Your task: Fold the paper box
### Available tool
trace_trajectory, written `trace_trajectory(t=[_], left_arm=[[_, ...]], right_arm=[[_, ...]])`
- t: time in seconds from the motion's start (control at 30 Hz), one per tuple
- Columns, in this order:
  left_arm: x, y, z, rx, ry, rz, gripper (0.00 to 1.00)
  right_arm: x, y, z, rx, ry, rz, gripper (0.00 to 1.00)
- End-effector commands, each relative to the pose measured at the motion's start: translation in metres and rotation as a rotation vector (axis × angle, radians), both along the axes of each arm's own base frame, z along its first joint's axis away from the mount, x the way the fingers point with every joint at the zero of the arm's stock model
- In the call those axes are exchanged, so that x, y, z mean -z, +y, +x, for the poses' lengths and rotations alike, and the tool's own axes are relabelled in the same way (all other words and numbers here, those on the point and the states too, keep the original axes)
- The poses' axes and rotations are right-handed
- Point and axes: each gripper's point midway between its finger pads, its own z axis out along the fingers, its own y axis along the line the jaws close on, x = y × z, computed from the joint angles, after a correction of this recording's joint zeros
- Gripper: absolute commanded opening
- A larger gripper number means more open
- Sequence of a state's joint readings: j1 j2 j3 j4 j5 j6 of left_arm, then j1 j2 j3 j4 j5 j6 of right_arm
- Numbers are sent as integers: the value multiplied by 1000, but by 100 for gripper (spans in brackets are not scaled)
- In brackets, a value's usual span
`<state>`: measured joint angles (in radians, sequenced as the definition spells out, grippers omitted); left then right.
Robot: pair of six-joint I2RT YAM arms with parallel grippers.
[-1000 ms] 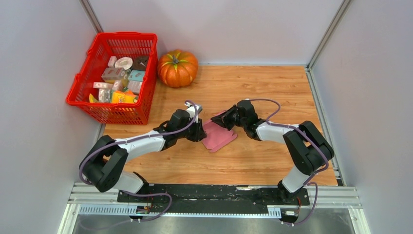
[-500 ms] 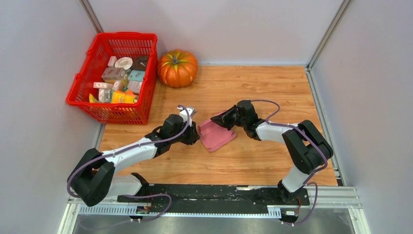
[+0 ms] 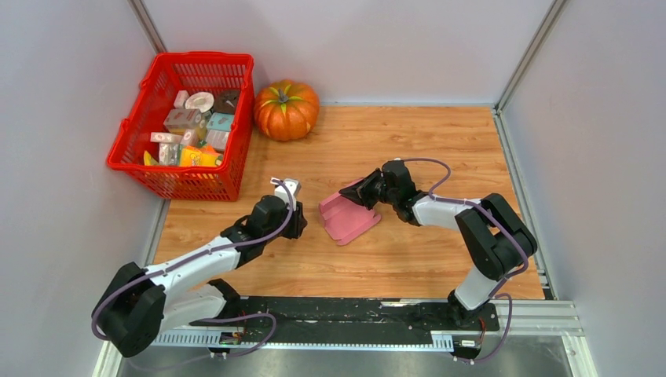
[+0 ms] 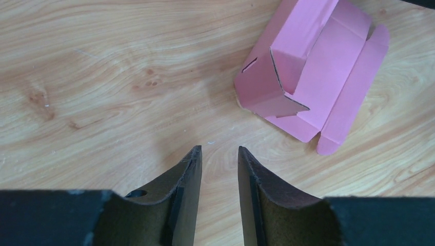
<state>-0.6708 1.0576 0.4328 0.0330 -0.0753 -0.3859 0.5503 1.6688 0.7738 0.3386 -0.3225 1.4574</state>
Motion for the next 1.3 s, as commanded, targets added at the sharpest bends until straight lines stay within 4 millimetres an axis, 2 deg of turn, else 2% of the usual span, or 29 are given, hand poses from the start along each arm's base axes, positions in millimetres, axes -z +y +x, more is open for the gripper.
trace_trajectory(t=[0.0, 0.07, 0.1, 0.27, 0.5, 0.6, 0.77, 1.0, 1.13, 1.27], left_arm=[[-9, -10, 15, 52, -46, 39, 41], [-19, -22, 22, 84, -71, 12, 41], [-15, -25, 23, 99, -62, 14, 41], [-26, -53, 29, 174, -74, -53, 41], [-31, -69, 41, 160, -88, -53, 41], [-33, -75, 45, 131, -108, -40, 38], [-46, -75, 44, 106, -155, -70, 37], [-32, -67, 36, 85, -89, -33, 40], [-20, -68, 42, 67, -76, -7, 40], [-20, -65, 50, 16, -95, -3, 40]], right_arm=[[-6, 3, 4, -12, -23, 1, 0], [-5, 3, 4, -9, -15, 6, 0], [-5, 3, 3, -8, -11, 9, 0], [-1, 4, 3, -4, 2, 16, 0], [6, 0, 2, 17, 9, 14, 0], [5, 0, 3, 25, 8, 18, 0], [5, -1, 3, 22, 3, 12, 0], [4, -2, 2, 24, 1, 5, 0], [4, -4, 2, 42, 8, 21, 0], [5, -6, 0, 61, 10, 22, 0]])
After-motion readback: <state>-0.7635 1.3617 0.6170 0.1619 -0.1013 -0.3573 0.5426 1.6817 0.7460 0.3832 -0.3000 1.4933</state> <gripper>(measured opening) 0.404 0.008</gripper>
